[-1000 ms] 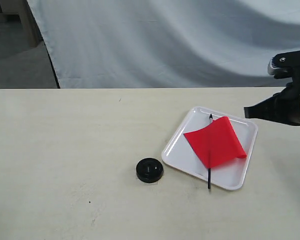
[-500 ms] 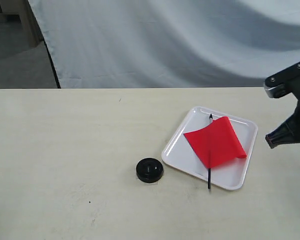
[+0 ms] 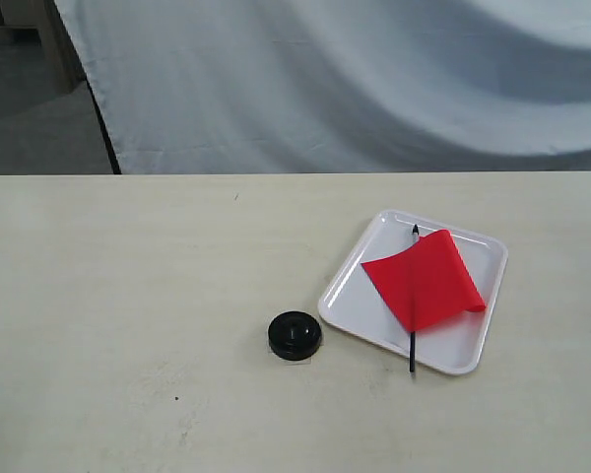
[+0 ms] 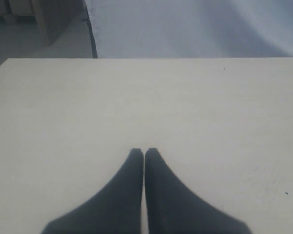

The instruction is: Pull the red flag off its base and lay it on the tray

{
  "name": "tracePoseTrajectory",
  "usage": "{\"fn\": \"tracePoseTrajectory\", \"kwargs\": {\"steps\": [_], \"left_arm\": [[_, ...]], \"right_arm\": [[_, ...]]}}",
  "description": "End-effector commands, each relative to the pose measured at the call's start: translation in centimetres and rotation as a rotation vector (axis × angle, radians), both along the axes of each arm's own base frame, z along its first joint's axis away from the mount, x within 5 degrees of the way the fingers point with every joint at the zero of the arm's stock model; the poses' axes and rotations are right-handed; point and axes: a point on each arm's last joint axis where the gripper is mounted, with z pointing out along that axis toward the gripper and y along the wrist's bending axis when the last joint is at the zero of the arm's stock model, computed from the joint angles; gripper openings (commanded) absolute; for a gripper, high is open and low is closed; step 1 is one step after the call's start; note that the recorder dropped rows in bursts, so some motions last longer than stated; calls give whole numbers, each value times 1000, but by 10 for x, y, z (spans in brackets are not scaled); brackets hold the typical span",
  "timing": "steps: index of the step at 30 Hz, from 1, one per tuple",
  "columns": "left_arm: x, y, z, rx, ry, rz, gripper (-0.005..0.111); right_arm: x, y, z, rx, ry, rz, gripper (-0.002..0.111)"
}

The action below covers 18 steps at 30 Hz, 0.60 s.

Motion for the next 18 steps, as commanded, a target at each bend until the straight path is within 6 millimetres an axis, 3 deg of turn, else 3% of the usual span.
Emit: {"fn": "tracePoseTrajectory", "kwargs": {"steps": [1, 8, 18], "left_arm": [[0, 0, 0, -8, -2, -5, 1], [0, 0, 0, -8, -2, -5, 1], [0, 0, 0, -8, -2, -5, 1]], "right_arm": [[-37, -1, -5, -23, -254, 12, -1], [-83, 1, -4, 39, -583, 26, -1], [-142, 1, -1, 45, -886, 34, -1]]}}
